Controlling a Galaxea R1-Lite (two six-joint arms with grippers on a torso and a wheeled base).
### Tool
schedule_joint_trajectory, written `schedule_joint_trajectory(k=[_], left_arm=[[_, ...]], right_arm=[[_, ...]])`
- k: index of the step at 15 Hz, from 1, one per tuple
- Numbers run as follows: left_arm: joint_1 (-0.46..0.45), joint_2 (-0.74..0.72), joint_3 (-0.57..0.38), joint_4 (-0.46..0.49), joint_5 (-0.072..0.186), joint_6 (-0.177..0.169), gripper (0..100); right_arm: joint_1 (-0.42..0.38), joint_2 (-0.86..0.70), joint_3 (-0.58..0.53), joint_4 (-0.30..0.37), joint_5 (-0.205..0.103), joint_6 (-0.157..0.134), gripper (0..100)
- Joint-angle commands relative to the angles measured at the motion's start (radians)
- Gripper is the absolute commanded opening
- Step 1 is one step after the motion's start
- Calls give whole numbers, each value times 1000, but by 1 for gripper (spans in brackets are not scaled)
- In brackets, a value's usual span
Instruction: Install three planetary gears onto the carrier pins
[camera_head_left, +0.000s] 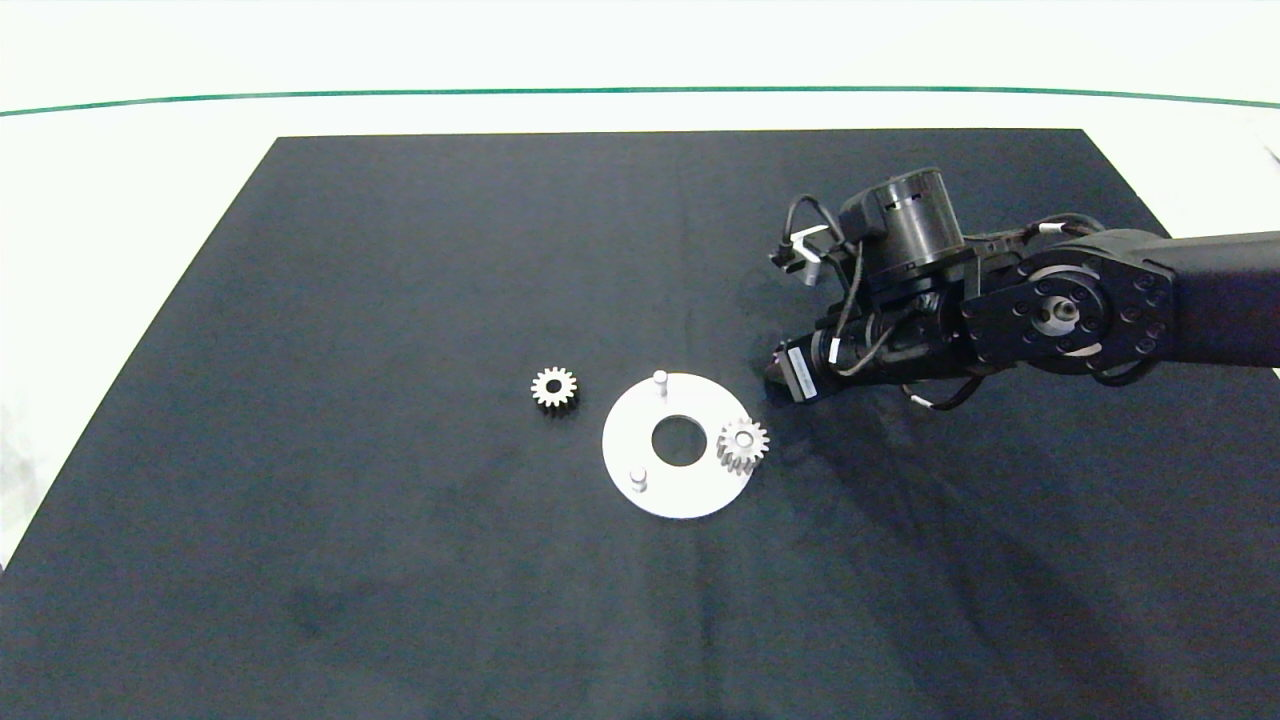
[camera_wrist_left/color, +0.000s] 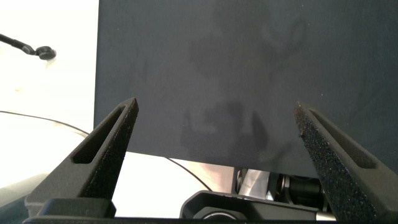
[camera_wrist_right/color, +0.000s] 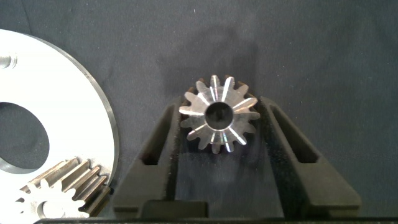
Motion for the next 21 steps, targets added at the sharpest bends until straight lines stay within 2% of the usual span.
schedule_joint_trajectory(k=[1, 9, 12, 16, 21], left_arm=[[1, -5, 0, 4, 0, 1, 100], [2, -12, 3, 6, 1, 1, 100], [2, -18, 23, 6, 1, 1, 100], [2, -21, 28, 6, 1, 1, 100], [2, -32, 32, 6, 0, -1, 100]], right_arm=[[2, 2, 2, 0, -1, -1, 40], [6, -17, 35, -3, 0, 8, 25], [43, -89, 29, 22, -3, 10, 19], [98, -132, 3, 31, -3, 8, 19], [184, -98, -51, 25, -1, 13, 19]])
